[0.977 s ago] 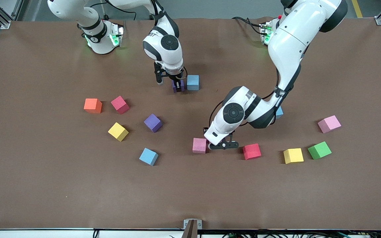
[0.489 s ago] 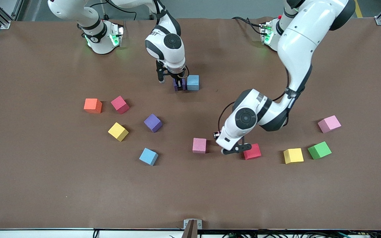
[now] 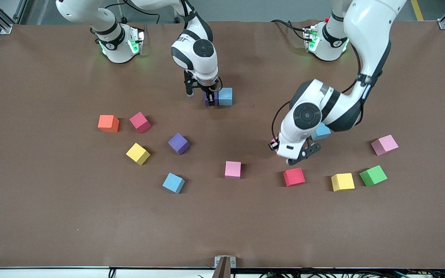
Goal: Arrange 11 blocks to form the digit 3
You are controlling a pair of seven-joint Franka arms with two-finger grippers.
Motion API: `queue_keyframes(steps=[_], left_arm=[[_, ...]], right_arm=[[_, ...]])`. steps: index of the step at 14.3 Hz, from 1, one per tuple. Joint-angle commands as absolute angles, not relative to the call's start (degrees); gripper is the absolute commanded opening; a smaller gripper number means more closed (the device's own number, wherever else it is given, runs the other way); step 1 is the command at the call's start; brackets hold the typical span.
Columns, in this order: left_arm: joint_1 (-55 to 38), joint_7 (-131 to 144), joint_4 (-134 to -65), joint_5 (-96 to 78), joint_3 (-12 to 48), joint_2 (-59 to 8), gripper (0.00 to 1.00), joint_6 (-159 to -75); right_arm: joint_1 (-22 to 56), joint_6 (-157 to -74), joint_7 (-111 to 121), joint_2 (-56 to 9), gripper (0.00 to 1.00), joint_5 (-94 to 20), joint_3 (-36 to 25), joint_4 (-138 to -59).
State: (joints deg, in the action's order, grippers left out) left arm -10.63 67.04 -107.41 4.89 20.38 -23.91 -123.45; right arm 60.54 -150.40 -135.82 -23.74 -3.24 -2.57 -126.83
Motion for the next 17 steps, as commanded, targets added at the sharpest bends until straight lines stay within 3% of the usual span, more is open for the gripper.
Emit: queue_keyframes(steps=[1, 7, 10, 13, 17], left_arm=[[-10.5, 76.8, -120.7, -0.2, 22.7, -14.7, 0.34, -130.8], [-10.9, 107.6, -128.2, -0.4, 31.1, -13.4, 0.33, -139.6], [-11.4, 117.5, -129.5, -0.3, 32.9, -13.9, 0.33, -141.0], [-14.0, 127.9, -133.0, -0.3, 33.0, -14.0, 0.33, -148.2], [-16.8, 139.5, -134.0, 0.0, 33.0, -14.0, 0.33, -150.5]], right_arm=[[61.5, -150.7, -137.4, -25.7, 0.0, -3.5, -2.8, -125.4], [61.6, -150.7, -137.4, -25.8, 0.0, -3.5, -2.9, -125.3], [61.5, -150.9, -137.4, -25.9, 0.0, -3.5, -2.9, -125.3], [61.5, -151.1, -137.5, -26.2, 0.01, -3.5, -2.9, -125.2], [61.2, -151.0, -137.5, -26.5, 0.13, -3.5, -2.9, -124.8]])
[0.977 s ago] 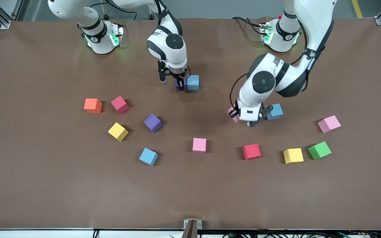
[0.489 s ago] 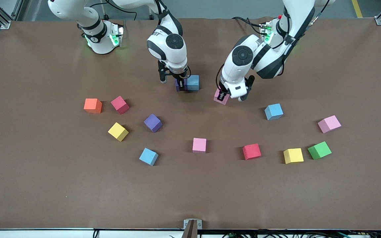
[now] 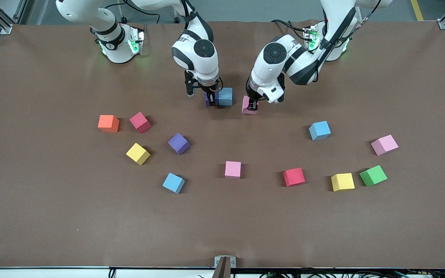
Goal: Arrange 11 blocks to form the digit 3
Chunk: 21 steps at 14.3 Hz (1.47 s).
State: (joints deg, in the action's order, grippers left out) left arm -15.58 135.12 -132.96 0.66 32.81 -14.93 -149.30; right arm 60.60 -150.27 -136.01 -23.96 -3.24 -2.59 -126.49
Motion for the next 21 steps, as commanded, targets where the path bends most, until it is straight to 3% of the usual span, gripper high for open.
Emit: queue_keyframes(steps=[1, 3, 4, 6, 7, 13, 21], left_arm=[[-17.0, 142.4, -134.2, 0.1, 33.0, -14.1, 0.33, -150.5], [-17.1, 145.4, -134.3, 0.2, 33.0, -14.2, 0.33, -150.5], [-17.9, 146.5, -134.3, 0.2, 32.9, -14.7, 0.33, -150.6], [-18.3, 149.6, -134.3, 0.3, 32.8, -15.4, 0.33, -151.4], [-18.4, 149.9, -134.3, 0.4, 32.8, -15.6, 0.33, -151.9], [-19.7, 149.9, -134.3, 1.8, 32.7, -17.0, 0.33, -152.0], [-20.1, 150.0, -133.7, 2.3, 32.6, -18.5, 0.33, -152.8]], right_arm=[[61.0, -151.1, -137.5, -26.5, 0.16, -3.5, -2.9, -124.7], [60.6, -151.1, -137.4, -26.5, 0.22, -3.5, -3.0, -124.4], [60.3, -151.1, -137.1, -26.5, 0.33, -3.5, -3.0, -124.2], [60.3, -150.7, -136.9, -26.5, 0.81, -3.4, -3.0, -124.0], [60.4, -150.6, -136.8, -26.5, 1.0, -3.4, -3.0, -124.1], [60.4, -149.9, -135.4, -26.0, 1.0, -3.3, -3.0, -124.1], [60.4, -139.7, -133.2, -19.2, 1.0, -3.3, -2.9, -124.1]])
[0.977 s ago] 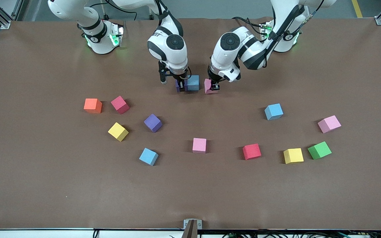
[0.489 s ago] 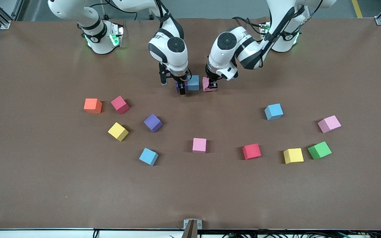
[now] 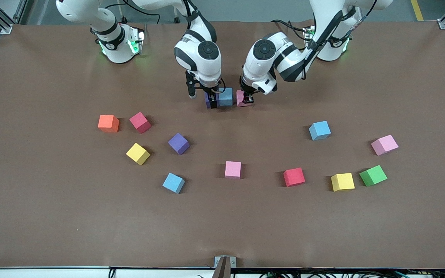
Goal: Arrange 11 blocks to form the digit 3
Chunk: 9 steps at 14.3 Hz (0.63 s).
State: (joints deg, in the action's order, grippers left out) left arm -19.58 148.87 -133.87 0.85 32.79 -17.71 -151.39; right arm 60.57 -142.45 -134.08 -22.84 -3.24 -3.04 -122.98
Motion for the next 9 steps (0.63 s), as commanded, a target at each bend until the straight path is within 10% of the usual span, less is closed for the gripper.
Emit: queue_keyframes(steps=[1, 9], left_arm=[[-20.1, 150.0, -133.6, 2.7, 32.6, -18.8, 0.33, -152.8], [-20.1, 150.1, -131.2, 3.7, 32.4, -22.0, 0.33, -152.9]], right_arm=[[60.3, -138.7, -132.6, -18.0, 1.0, -3.3, -3.0, -124.1], [53.2, -131.2, -119.3, -11.3, 1.0, -3.3, -3.6, -122.8]])
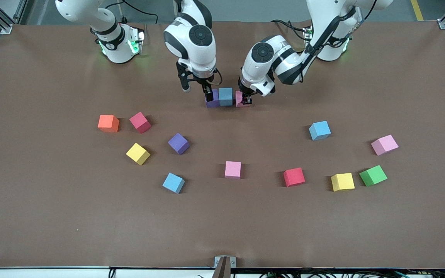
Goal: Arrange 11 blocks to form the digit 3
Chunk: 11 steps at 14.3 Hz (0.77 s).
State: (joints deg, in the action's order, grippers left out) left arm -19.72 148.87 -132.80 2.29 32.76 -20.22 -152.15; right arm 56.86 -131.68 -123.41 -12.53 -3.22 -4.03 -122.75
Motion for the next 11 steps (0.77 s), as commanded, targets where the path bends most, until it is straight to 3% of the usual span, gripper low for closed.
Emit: queue_keyframes(steps=[1, 7, 11], left_arm=[[-20.1, 150.1, -131.0, 3.7, 32.4, -22.6, 0.33, -152.9], [-21.7, 150.1, -130.6, 3.8, 32.4, -22.8, 0.33, -152.9], [-22.1, 150.0, -130.4, 4.8, 32.4, -22.9, 0.33, -152.8]], right_arm=[[51.1, -131.1, -116.4, -11.6, 1.0, -3.3, -3.6, -121.6], [39.0, -131.6, -89.3, -18.6, 1.0, -2.7, -3.6, -112.2], [34.5, -132.0, -72.6, -21.3, 1.0, -2.8, -3.6, -110.9]])
